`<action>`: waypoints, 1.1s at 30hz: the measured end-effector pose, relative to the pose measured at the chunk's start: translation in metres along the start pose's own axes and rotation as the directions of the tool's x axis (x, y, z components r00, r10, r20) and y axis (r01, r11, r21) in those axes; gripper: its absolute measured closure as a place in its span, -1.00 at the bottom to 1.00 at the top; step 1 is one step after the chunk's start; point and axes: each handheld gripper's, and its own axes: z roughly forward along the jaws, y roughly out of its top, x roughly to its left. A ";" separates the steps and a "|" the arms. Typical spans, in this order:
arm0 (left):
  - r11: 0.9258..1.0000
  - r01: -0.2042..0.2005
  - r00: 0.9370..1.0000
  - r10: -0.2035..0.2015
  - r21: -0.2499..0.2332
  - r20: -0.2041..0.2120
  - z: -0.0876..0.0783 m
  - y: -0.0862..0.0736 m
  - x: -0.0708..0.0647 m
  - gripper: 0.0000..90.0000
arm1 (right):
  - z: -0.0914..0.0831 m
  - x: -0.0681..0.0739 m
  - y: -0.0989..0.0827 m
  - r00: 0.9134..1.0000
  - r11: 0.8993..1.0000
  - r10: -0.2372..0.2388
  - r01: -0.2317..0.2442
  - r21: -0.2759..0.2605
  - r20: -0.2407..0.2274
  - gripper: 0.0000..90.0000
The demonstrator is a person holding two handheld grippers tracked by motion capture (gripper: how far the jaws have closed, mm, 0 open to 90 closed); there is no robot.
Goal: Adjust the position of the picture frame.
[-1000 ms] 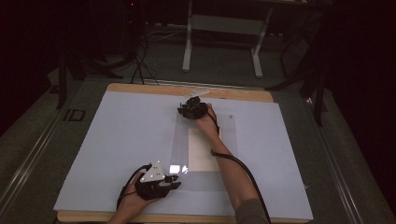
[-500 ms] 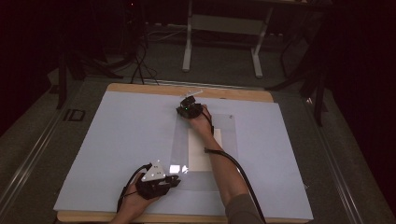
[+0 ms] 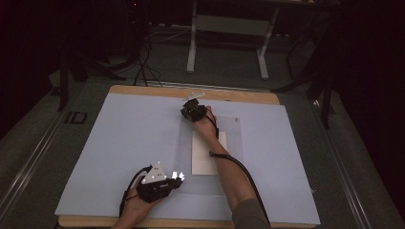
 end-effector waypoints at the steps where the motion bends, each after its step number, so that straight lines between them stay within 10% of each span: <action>1: 1.000 0.009 1.000 -0.009 -0.016 -0.002 -0.003 0.000 0.001 0.86 | -0.003 -0.001 0.001 1.000 1.000 0.001 -0.001 -0.004 0.006 0.88; 21: 0.974 0.124 0.987 -0.142 -0.190 -0.079 -0.056 0.012 0.045 0.80 | -0.071 -0.041 -0.011 0.994 0.998 0.050 -0.045 -0.049 0.099 0.86; 33: 0.957 0.172 0.958 -0.217 -0.232 -0.186 -0.073 0.030 0.084 0.78 | -0.126 -0.058 -0.024 0.990 0.989 0.115 -0.107 -0.099 0.080 0.91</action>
